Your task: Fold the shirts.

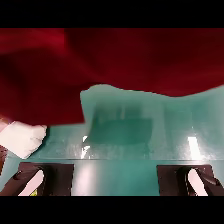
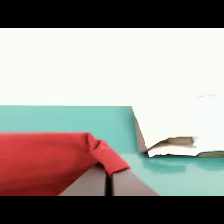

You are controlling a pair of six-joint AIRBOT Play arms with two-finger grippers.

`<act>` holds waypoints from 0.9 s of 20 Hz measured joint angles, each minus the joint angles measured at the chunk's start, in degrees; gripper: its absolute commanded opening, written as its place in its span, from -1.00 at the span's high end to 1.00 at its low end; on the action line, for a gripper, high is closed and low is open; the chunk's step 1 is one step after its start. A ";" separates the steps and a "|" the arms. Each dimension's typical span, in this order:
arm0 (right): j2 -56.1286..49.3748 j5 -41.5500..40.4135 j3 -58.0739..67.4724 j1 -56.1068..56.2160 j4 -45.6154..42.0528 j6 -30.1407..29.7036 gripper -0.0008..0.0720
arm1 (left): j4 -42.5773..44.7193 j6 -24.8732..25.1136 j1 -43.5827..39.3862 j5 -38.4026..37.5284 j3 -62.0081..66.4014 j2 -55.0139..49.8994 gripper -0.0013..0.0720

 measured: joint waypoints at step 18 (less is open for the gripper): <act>-39.95 4.00 -19.71 10.54 -1.05 -1.25 0.94 | 1.51 -0.72 -5.22 -1.46 -45.27 -30.34 0.90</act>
